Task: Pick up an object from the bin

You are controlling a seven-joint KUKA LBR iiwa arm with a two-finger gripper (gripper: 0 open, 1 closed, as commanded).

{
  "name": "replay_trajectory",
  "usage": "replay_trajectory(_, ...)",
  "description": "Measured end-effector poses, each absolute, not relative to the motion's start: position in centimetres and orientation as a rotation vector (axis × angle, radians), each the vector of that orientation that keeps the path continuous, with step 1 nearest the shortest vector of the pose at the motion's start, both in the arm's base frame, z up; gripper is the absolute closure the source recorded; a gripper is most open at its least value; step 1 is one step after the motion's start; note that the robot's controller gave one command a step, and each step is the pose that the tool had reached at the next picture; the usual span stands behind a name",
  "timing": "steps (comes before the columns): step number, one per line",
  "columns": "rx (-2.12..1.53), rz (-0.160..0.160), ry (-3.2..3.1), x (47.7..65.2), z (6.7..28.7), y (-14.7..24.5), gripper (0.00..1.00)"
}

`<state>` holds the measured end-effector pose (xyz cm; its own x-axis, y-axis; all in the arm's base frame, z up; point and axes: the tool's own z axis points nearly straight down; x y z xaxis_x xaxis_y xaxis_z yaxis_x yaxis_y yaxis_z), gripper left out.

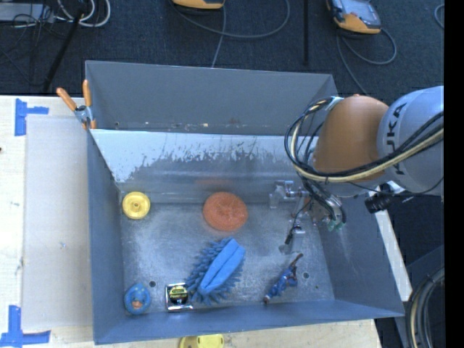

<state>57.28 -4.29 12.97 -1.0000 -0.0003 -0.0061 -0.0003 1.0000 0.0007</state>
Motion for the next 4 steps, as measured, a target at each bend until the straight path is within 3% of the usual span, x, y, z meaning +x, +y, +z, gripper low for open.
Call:
replay_trajectory(1, -0.036, 0.002, 3.152, 56.6, 9.8, -2.7, 0.00)
replay_trajectory(2, -0.089, 0.000, 3.136, 60.5, 8.7, 3.1, 0.00)
replay_trajectory(4, -0.287, -0.003, 3.123, 61.7, 7.4, 8.5, 0.00)
